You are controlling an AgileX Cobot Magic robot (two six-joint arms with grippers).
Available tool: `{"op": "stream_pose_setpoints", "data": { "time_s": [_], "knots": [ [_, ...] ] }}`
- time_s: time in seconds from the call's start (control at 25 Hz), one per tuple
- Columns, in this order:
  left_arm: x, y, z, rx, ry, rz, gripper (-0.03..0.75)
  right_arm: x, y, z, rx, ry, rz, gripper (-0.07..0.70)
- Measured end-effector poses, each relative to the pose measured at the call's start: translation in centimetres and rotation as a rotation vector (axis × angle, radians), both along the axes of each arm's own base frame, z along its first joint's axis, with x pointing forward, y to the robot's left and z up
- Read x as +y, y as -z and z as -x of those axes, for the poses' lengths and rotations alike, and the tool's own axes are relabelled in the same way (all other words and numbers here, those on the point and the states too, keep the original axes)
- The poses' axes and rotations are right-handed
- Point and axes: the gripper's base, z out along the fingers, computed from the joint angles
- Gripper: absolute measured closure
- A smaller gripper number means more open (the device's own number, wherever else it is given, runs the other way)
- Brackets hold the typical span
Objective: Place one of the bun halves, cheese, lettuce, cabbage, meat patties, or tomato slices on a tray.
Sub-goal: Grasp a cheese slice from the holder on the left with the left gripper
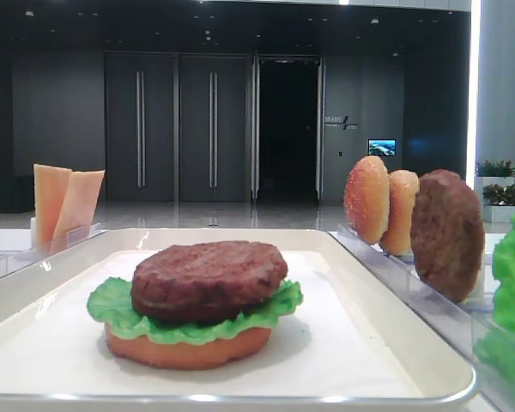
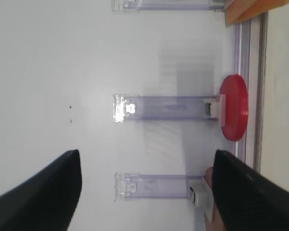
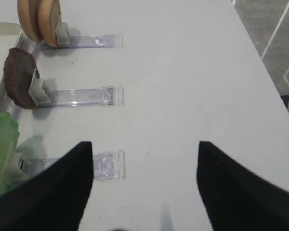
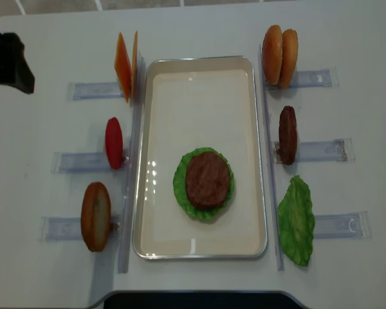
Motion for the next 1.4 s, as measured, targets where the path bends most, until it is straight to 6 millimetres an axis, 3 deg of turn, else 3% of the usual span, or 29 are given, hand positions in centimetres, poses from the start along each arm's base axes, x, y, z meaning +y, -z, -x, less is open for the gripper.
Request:
{"op": "stream_pose_setpoints", "data": {
  "time_s": [0.56,0.76,0.92,1.2,1.4],
  "knots": [
    [0.4,3.6,-11.7,0.059,0.009,0.001,0.088,0.0,0.0,0.0,0.0,0.0,0.0,0.161],
    [0.5,4.6,-14.7,0.045,0.014,0.002,0.095,0.0,0.0,0.0,0.0,0.0,0.0,0.161],
    [0.4,5.1,-16.2,0.034,0.014,0.014,0.104,0.0,0.0,0.0,0.0,0.0,0.0,0.161],
    [0.3,6.5,-17.0,0.062,0.019,0.023,0.106,0.0,0.0,0.0,0.0,0.0,0.0,0.161],
    [-1.8,6.6,-17.1,0.064,0.069,0.013,0.12,0.0,0.0,0.0,0.0,0.0,0.0,0.161]
  ]
}}
